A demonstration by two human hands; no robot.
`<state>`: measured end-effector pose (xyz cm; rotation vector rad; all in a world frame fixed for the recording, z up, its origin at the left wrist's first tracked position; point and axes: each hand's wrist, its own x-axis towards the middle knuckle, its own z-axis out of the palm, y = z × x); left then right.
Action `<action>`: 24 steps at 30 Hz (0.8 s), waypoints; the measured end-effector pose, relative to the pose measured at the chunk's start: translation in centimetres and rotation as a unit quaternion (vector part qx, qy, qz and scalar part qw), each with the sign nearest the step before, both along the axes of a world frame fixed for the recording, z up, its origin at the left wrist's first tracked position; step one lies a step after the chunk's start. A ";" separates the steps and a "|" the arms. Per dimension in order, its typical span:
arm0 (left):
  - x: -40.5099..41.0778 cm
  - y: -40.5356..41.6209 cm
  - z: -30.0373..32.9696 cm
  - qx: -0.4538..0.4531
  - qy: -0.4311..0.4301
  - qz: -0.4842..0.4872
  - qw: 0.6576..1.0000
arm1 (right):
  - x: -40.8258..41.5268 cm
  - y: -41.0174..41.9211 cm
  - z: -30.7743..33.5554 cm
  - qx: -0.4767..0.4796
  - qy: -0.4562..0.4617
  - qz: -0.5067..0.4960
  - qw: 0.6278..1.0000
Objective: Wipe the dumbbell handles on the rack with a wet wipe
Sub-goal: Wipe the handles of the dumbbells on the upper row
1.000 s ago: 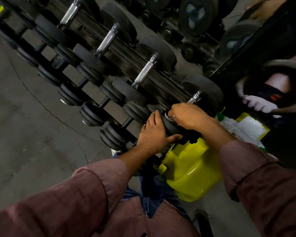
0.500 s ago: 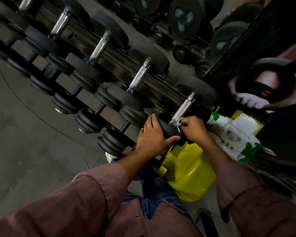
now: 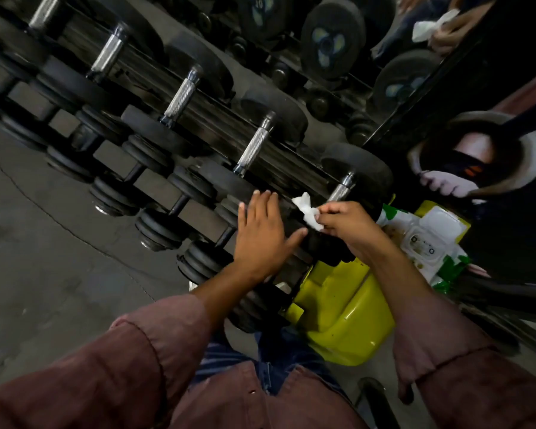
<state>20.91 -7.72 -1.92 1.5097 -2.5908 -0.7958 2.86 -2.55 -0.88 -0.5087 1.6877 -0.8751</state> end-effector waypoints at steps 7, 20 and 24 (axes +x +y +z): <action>5.7 -8.7 0.8 -0.023 -0.029 0.058 0.998 | 3.9 -5.1 0.9 -0.046 0.076 0.006 0.996; 8.4 -16.4 -0.8 0.206 -0.071 -0.027 0.976 | 10.2 -16.2 -0.5 -0.066 0.394 0.192 0.896; 8.1 -17.3 -0.9 0.232 -0.080 -0.030 0.969 | 10.2 -18.3 -1.2 -0.021 0.412 0.307 0.858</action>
